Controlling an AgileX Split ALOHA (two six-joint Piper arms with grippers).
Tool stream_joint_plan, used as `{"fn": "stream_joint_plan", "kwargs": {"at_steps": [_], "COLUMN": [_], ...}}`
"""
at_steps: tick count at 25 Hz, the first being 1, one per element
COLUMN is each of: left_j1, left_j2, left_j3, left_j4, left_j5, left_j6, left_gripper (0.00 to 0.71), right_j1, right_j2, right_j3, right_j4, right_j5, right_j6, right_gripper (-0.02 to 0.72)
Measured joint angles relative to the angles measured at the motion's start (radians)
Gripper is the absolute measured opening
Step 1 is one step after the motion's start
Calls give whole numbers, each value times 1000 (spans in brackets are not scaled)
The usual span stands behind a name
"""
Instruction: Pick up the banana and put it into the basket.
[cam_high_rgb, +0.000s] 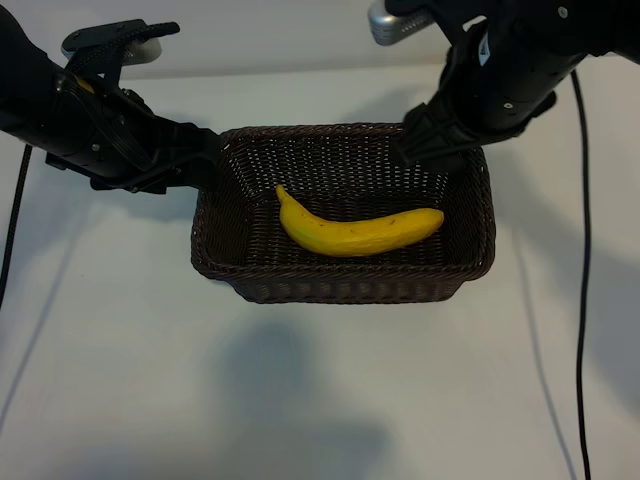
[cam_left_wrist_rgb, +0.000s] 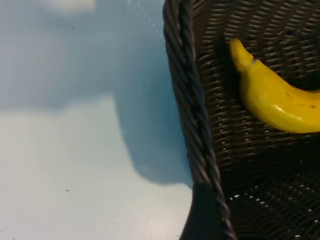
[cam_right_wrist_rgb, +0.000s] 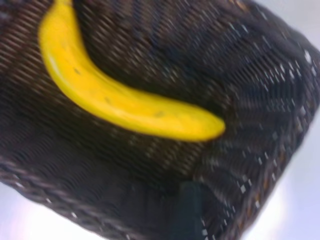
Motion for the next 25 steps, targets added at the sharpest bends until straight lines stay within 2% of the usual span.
{"fn": "stream_joint_plan", "kwargs": {"at_steps": [3, 12, 25], "left_j1": [0, 0, 0], "left_j2": [0, 0, 0], "left_j3": [0, 0, 0], "left_j4": [-5, -5, -5], "left_j5": [1, 1, 2], "left_j6": [0, 1, 1], "left_gripper": [592, 592, 592], "right_j1": [0, 0, 0], "right_j2": [0, 0, -1], "right_j3": [0, 0, 0], "right_j4": [-2, -3, -5], "right_j5": [37, 59, 82], "right_j6": [28, 82, 87], "right_gripper": [639, 622, 603]}}
